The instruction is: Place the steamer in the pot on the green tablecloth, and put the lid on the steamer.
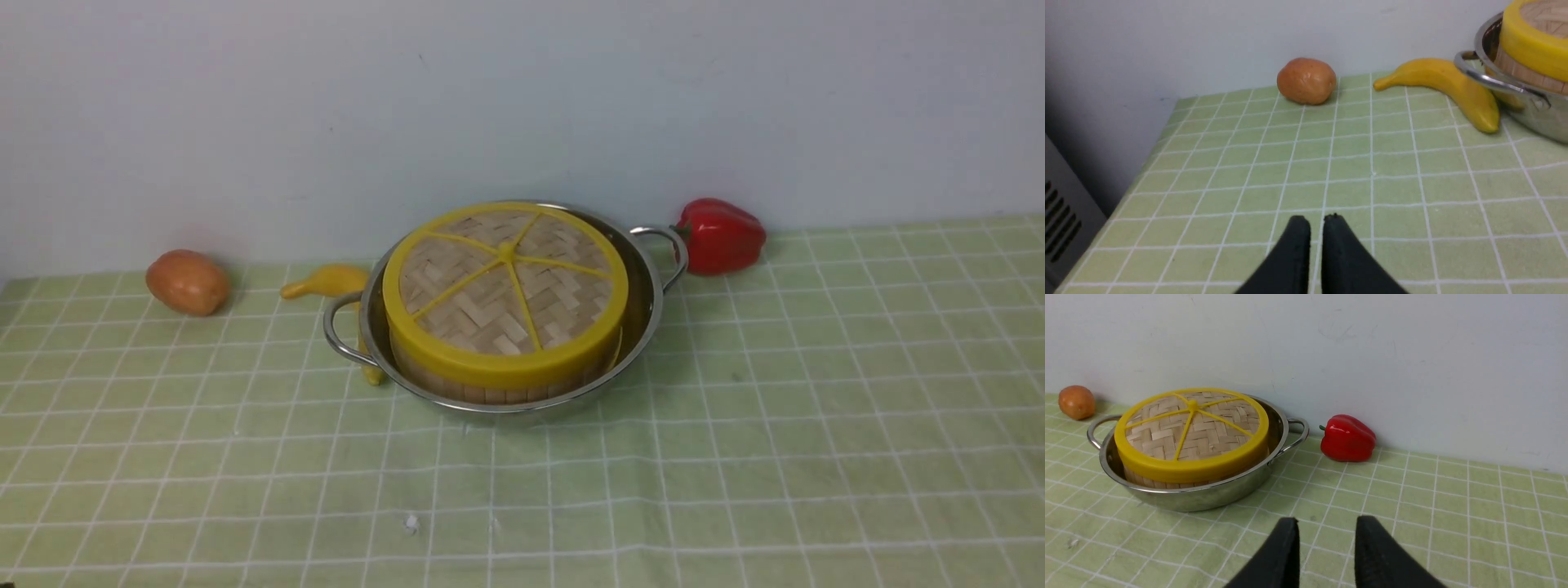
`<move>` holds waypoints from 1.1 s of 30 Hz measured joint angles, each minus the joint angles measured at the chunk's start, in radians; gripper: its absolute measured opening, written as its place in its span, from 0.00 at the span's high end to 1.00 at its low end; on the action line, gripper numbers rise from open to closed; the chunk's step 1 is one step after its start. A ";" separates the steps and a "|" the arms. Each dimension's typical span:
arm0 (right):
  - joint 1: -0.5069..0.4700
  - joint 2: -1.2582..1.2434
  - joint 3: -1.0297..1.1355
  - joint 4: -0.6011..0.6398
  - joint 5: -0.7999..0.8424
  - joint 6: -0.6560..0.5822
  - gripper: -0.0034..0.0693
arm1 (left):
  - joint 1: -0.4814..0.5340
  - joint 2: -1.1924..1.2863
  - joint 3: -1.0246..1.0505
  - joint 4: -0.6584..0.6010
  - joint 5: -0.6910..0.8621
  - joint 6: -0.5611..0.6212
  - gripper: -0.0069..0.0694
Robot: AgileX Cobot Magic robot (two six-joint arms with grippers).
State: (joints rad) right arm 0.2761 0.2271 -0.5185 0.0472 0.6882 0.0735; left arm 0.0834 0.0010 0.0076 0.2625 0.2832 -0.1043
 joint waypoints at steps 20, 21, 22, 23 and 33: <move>0.000 0.000 0.000 -0.001 0.000 0.000 0.62 | 0.000 -0.001 0.001 0.000 -0.049 -0.002 0.78; -0.002 -0.007 0.000 -0.006 0.000 0.000 0.62 | 0.000 -0.001 0.001 0.000 -0.049 -0.002 0.78; -0.007 -0.017 0.002 -0.011 0.000 -0.001 0.62 | 0.000 -0.001 0.001 0.000 -0.049 -0.002 0.78; -0.018 -0.031 0.009 -0.016 -0.003 -0.001 0.62 | 0.000 -0.001 0.001 0.000 -0.049 -0.002 0.78; -0.279 -0.217 0.301 -0.047 -0.225 0.031 0.62 | 0.000 -0.001 0.001 0.000 -0.050 -0.001 0.75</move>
State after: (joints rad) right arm -0.0030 0.0101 -0.2173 0.0000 0.4629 0.1044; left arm 0.0834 -0.0004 0.0085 0.2625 0.2329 -0.1053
